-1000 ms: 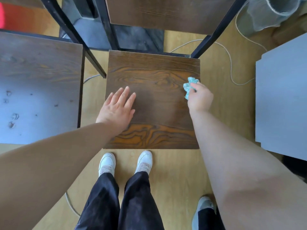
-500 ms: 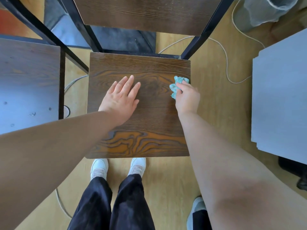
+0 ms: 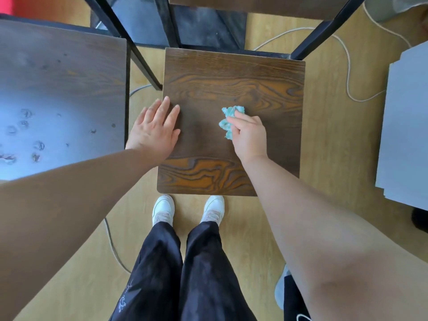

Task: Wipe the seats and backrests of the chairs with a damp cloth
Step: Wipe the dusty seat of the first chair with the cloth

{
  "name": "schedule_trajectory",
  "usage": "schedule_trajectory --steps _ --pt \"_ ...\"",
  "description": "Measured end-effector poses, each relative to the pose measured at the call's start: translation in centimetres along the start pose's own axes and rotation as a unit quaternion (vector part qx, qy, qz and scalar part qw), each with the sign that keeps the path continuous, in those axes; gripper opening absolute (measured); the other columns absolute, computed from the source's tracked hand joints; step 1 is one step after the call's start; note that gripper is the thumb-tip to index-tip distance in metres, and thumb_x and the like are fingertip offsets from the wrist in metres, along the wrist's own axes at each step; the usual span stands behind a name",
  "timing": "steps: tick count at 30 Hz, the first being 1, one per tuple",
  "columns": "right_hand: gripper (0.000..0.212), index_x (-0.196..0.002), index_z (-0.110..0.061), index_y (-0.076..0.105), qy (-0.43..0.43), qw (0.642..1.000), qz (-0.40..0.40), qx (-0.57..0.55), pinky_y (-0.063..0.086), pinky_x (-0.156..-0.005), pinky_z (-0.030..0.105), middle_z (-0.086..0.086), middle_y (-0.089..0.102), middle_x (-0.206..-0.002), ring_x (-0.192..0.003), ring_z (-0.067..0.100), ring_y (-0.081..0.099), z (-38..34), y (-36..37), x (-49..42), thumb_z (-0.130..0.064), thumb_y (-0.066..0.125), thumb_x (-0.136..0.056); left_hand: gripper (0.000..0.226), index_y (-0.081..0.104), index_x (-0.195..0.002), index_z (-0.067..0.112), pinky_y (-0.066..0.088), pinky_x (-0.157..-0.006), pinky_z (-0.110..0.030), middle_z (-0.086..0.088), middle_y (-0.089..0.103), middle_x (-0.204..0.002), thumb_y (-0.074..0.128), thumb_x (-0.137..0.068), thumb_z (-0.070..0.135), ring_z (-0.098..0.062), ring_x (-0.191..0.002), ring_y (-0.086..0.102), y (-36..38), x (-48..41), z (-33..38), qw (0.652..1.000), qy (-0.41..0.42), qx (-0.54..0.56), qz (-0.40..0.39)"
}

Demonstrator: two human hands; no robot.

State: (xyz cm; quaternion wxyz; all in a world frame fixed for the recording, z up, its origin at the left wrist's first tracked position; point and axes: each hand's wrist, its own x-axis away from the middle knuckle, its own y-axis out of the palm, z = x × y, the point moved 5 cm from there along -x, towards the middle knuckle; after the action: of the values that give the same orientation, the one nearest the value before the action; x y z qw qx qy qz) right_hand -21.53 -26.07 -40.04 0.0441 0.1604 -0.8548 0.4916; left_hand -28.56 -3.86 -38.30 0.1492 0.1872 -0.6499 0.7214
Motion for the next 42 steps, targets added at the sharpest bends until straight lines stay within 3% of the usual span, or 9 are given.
schedule_trajectory --steps 9,13,18,21,24,28,33,37,42 --pt "0.024 -0.113 -0.013 0.075 -0.118 0.990 -0.075 -0.007 0.054 -0.090 0.040 0.003 0.067 -0.126 -0.105 0.029 0.056 -7.8 6.6 5.9 -0.007 0.064 -0.092 0.058 0.003 -0.159 0.022 0.006 -0.125 -0.044 -0.008 0.000 -0.167 0.017 -0.107 0.041 -0.026 -0.154 -0.001 1.3 5.2 -5.5 1.000 -0.021 -0.019 0.002" --pt "0.023 -0.106 -0.012 0.078 -0.171 0.980 -0.096 -0.022 0.056 -0.084 0.038 0.005 0.070 -0.120 -0.098 0.031 0.059 -10.3 9.4 9.5 -0.003 0.068 -0.087 0.058 0.001 -0.159 0.023 0.004 -0.124 -0.043 -0.006 -0.002 -0.167 0.016 -0.107 0.043 -0.025 -0.154 -0.004 2.5 7.5 -6.9 0.999 -0.034 -0.009 0.002" --pt "0.031 -0.108 -0.018 0.077 -0.163 0.974 -0.152 -0.031 0.052 -0.097 0.036 0.005 0.068 -0.123 -0.100 0.024 0.059 -11.0 12.0 13.8 -0.001 0.067 -0.084 0.059 0.006 -0.159 0.019 0.005 -0.125 -0.043 -0.008 0.000 -0.167 0.023 -0.106 0.040 -0.026 -0.153 -0.001 3.4 10.2 -8.3 0.999 -0.029 0.017 -0.005" --pt "0.031 -0.101 -0.015 0.079 -0.207 0.961 -0.183 -0.002 0.052 -0.089 0.031 0.001 0.070 -0.119 -0.093 0.027 0.056 -12.1 12.5 16.3 0.004 0.064 -0.083 0.059 0.009 -0.159 0.018 0.006 -0.125 -0.044 -0.009 0.002 -0.167 0.024 -0.106 0.039 -0.027 -0.153 0.001 3.4 11.4 -9.0 1.000 -0.022 0.020 -0.002" --pt "0.035 -0.114 -0.021 0.074 -0.184 0.938 -0.286 0.070 0.042 -0.098 0.032 -0.005 0.065 -0.129 -0.112 0.025 0.053 -11.8 13.7 19.1 -0.003 0.053 -0.093 0.058 0.012 -0.158 0.017 0.008 -0.124 -0.045 -0.010 0.005 -0.166 0.026 -0.106 0.037 -0.028 -0.153 0.003 2.9 12.3 -9.7 0.999 -0.015 0.031 0.006" --pt "0.028 -0.105 -0.011 0.077 -0.031 0.988 -0.137 -0.069 0.045 -0.098 0.027 0.003 0.071 -0.118 -0.109 0.024 0.062 -10.9 10.8 19.8 0.003 0.060 -0.088 0.059 0.014 -0.158 0.017 0.008 -0.124 -0.045 -0.010 0.005 -0.166 0.029 -0.105 0.036 -0.028 -0.153 0.004 1.6 12.8 -10.4 0.999 -0.015 0.040 0.016" --pt "0.024 -0.105 -0.008 0.076 0.055 0.983 -0.035 -0.172 0.038 -0.091 0.001 0.003 0.071 -0.111 -0.099 -0.002 0.059 -10.7 5.6 16.6 0.004 0.063 -0.088 0.059 0.011 -0.159 0.017 0.006 -0.125 -0.042 -0.008 0.003 -0.167 0.025 -0.105 0.038 -0.025 -0.153 0.002 -0.5 12.4 -9.5 0.999 0.007 0.040 0.021" --pt "0.022 -0.105 -0.016 0.075 0.083 0.973 0.002 -0.217 0.045 -0.088 0.009 -0.005 0.069 -0.112 -0.101 0.001 0.061 -9.9 2.1 13.1 -0.003 0.063 -0.091 0.057 0.018 -0.158 0.016 0.013 -0.121 -0.040 -0.006 0.014 -0.166 0.032 -0.106 0.035 -0.026 -0.151 0.013 -2.6 10.5 -6.1 0.996 0.030 0.085 0.028" --pt "0.022 -0.106 -0.018 0.075 0.055 0.972 0.007 -0.228 0.049 -0.090 0.013 -0.008 0.069 -0.112 -0.104 0.002 0.062 -8.3 -1.9 8.9 -0.005 0.064 -0.091 0.055 0.027 -0.155 0.015 0.035 -0.111 -0.046 -0.009 0.038 -0.153 0.035 -0.106 0.037 -0.031 -0.139 0.035 -5.0 6.7 -1.4 0.982 0.003 0.185 0.021"
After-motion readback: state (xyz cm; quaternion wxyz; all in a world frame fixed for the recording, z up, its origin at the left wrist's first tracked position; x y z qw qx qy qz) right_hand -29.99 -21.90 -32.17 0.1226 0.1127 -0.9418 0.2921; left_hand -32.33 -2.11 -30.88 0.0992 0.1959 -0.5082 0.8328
